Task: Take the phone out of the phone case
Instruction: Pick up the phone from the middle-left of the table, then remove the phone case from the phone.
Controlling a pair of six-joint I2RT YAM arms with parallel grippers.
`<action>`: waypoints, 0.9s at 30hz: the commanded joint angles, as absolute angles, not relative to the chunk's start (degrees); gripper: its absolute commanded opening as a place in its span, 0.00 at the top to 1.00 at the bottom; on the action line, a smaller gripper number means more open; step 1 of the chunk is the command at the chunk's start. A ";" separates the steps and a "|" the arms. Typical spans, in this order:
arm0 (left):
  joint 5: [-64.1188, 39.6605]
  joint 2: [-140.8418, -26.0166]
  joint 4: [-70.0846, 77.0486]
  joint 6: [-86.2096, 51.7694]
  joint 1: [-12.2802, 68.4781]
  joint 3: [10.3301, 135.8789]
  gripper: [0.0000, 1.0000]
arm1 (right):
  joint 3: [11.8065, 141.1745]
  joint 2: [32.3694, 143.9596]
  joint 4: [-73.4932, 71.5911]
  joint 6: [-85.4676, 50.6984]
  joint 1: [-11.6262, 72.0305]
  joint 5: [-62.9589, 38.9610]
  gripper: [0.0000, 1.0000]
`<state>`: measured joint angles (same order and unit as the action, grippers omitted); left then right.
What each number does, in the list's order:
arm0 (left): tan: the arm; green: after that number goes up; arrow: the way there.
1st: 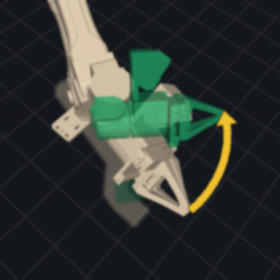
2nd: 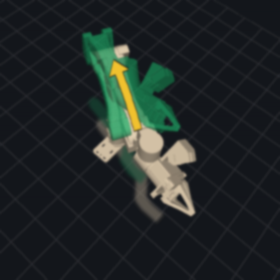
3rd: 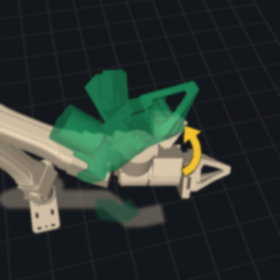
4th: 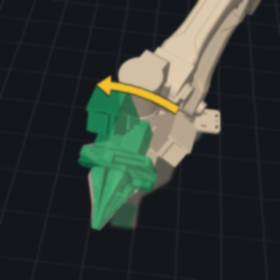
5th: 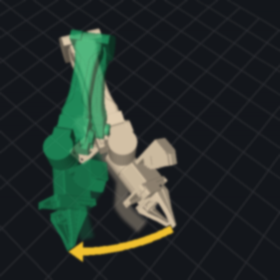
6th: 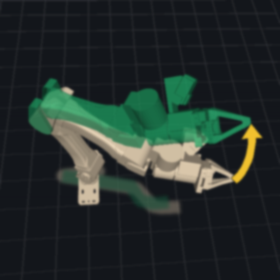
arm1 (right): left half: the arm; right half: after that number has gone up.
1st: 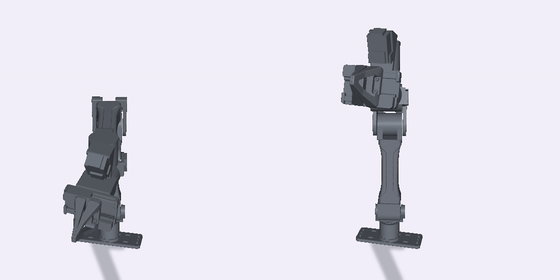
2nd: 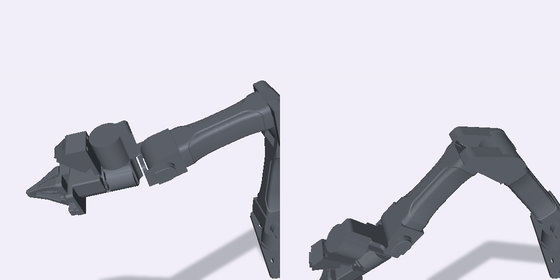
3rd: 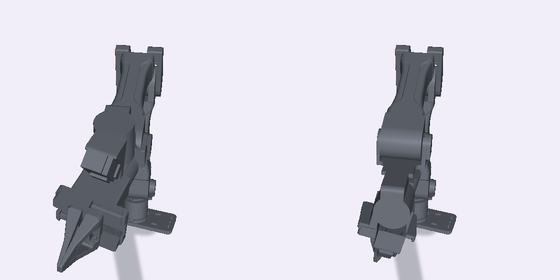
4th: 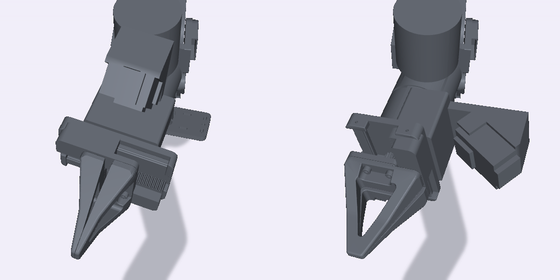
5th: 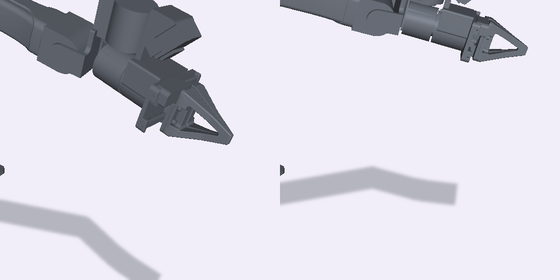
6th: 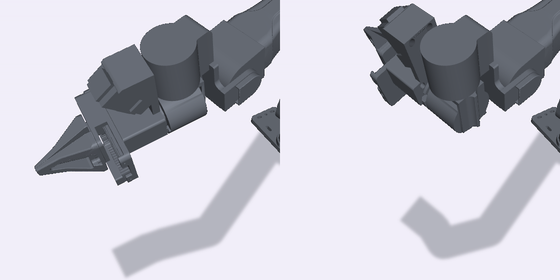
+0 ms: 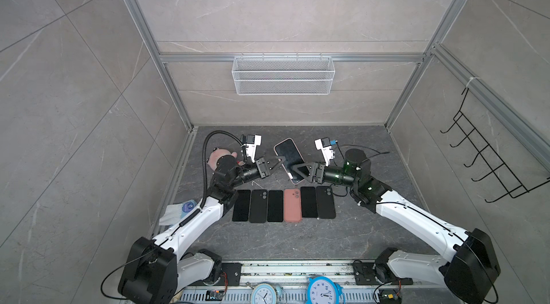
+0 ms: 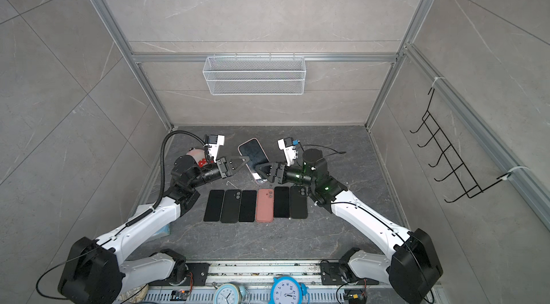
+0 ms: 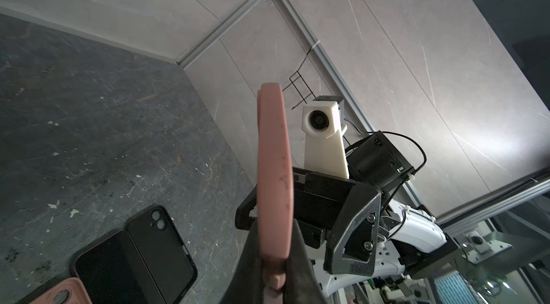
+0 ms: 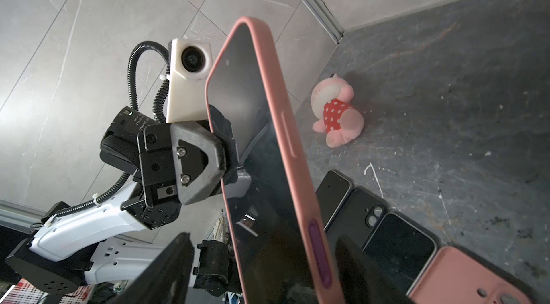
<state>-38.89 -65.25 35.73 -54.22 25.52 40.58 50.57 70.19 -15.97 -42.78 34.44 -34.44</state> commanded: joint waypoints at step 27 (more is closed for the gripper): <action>-10.28 -57.72 64.29 -66.58 31.59 31.73 1.00 | 40.71 72.98 -48.45 -57.99 42.39 -31.63 0.42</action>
